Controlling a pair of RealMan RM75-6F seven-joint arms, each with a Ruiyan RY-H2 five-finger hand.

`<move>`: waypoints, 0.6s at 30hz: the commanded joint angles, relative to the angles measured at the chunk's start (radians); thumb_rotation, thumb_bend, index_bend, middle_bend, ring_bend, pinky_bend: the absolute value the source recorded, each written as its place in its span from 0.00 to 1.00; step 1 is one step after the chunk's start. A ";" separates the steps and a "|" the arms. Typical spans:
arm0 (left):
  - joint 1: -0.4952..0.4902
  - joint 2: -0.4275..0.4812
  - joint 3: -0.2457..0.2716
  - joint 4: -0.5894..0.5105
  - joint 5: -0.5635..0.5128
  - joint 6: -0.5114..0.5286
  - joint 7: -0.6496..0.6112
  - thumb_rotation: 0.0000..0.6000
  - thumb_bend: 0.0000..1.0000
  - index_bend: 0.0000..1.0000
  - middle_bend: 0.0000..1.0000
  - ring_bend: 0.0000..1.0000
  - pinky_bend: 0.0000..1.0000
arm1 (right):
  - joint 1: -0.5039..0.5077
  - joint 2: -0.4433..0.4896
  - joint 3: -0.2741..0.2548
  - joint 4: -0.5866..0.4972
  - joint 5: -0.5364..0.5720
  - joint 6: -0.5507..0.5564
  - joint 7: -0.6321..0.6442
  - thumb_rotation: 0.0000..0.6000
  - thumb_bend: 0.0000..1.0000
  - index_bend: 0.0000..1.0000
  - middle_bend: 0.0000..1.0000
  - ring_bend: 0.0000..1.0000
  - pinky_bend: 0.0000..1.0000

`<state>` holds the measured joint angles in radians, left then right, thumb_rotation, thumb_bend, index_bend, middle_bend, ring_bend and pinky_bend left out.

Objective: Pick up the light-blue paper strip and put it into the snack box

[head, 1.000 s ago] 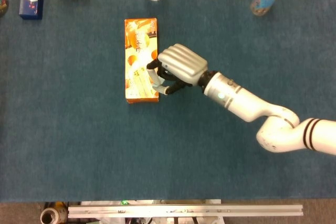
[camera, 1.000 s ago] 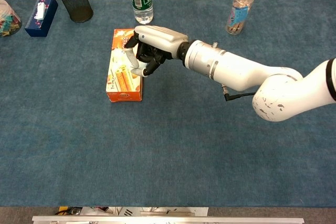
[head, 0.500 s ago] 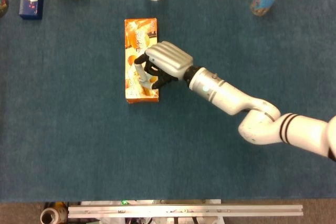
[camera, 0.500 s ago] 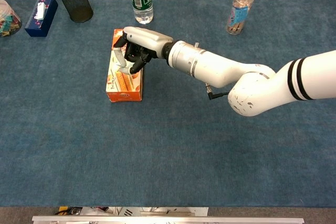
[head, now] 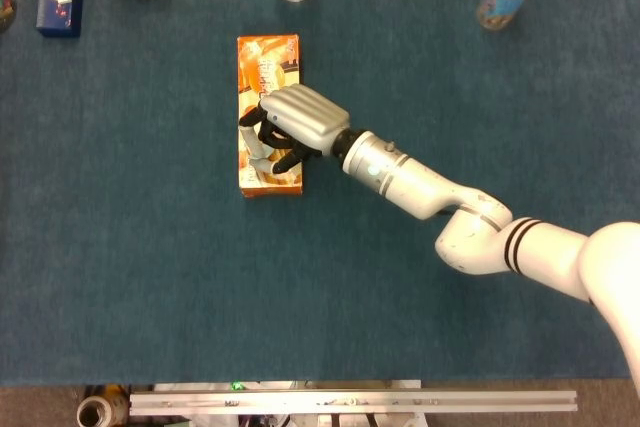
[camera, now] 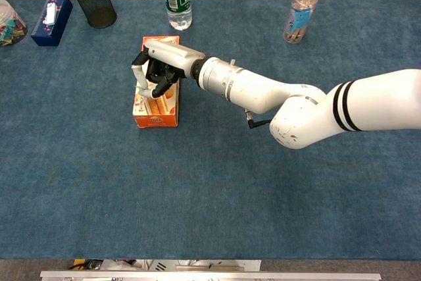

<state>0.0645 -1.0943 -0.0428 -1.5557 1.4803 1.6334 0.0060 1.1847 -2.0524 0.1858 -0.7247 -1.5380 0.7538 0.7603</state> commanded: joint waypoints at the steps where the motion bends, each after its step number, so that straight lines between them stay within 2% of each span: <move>1: 0.001 -0.001 -0.001 0.003 -0.001 0.000 -0.003 1.00 0.26 0.17 0.25 0.21 0.14 | 0.003 -0.008 -0.006 0.016 0.000 0.002 -0.001 1.00 0.27 0.68 1.00 1.00 1.00; 12: 0.003 -0.004 0.000 0.009 0.002 0.000 -0.008 1.00 0.26 0.17 0.25 0.21 0.14 | -0.004 -0.004 -0.012 0.011 0.015 0.009 -0.043 1.00 0.22 0.61 1.00 1.00 1.00; 18: 0.003 -0.004 -0.002 0.010 0.002 0.001 -0.009 1.00 0.26 0.17 0.25 0.21 0.14 | -0.014 0.012 0.000 -0.009 0.032 0.022 -0.067 1.00 0.09 0.55 1.00 1.00 1.00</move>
<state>0.0677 -1.0979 -0.0448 -1.5460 1.4826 1.6346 -0.0030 1.1726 -2.0425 0.1835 -0.7308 -1.5086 0.7729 0.6957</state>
